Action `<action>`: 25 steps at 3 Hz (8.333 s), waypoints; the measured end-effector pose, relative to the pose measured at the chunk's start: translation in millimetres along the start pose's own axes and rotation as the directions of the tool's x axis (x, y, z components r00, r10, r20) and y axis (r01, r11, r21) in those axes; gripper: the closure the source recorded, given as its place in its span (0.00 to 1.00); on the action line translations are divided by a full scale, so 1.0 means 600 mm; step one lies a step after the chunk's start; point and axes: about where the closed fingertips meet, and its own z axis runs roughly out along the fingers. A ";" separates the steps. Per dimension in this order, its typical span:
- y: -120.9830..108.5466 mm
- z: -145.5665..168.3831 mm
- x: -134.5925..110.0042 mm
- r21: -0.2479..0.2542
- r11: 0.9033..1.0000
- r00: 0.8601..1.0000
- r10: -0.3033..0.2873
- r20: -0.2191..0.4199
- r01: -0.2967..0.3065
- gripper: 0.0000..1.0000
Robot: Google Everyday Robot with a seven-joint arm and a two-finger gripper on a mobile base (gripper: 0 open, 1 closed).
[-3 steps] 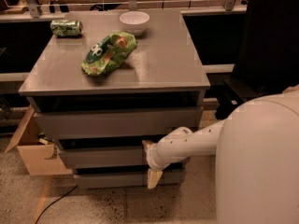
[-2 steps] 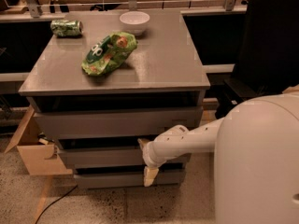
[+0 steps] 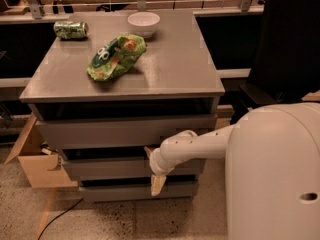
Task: Open middle drawer
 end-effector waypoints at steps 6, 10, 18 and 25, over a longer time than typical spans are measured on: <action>0.010 0.052 0.027 -0.119 0.992 0.999 0.038 -0.020 -0.040 1.00; 0.028 0.035 0.028 -0.148 0.987 0.998 0.058 -0.011 -0.059 1.00; 0.078 0.005 0.030 -0.175 0.978 0.993 0.117 0.000 -0.115 1.00; 0.081 0.007 0.029 -0.179 0.977 0.993 0.117 0.001 -0.114 0.00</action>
Offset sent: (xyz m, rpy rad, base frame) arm 0.0178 -0.0015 -0.0486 -0.0443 0.1144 -0.0175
